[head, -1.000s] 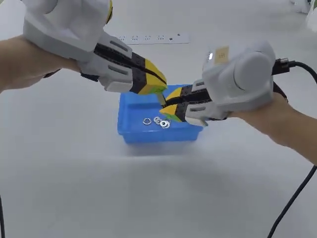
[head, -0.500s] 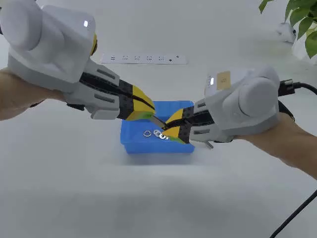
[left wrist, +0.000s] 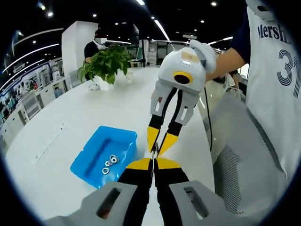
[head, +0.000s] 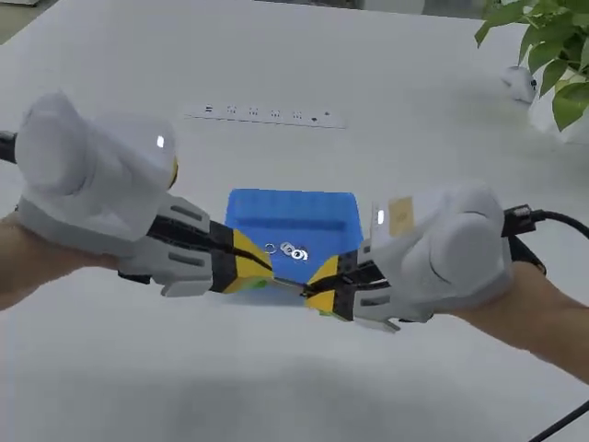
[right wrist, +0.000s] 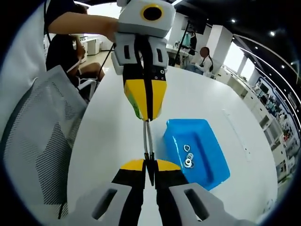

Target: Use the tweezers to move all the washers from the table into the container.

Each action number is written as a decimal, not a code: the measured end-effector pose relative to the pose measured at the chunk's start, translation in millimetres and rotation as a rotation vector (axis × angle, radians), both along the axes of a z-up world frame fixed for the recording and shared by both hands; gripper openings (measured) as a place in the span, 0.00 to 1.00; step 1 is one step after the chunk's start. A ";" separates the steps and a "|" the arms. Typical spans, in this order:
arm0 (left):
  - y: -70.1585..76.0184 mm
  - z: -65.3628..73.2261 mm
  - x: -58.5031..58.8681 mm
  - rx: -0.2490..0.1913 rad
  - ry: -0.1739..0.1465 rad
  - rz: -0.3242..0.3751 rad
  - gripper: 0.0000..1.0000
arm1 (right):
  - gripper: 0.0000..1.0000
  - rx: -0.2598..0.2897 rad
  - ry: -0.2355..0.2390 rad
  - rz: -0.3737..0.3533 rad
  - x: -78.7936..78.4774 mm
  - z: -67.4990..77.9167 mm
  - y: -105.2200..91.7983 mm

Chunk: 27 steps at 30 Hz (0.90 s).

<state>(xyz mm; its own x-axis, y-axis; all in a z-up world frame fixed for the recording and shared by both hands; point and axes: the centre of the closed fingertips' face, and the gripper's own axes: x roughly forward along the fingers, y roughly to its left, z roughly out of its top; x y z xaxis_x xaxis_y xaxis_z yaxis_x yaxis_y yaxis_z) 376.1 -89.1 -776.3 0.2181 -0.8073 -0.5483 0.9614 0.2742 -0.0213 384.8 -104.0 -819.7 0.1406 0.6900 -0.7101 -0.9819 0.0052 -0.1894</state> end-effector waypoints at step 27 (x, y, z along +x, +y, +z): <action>6.1 -91.7 15.5 0.078 0.162 0.044 0.05 | 0.08 -0.165 0.014 0.011 23.0 -57.1 -6.1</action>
<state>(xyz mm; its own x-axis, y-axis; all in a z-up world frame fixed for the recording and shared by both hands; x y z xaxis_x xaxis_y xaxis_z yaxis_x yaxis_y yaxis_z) 391.6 -83.0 -868.1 0.1565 -0.7527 -0.6395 0.9341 0.3232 -0.1519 407.8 -110.1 -876.8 0.1232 0.5651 -0.8157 -0.9842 -0.0357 -0.1734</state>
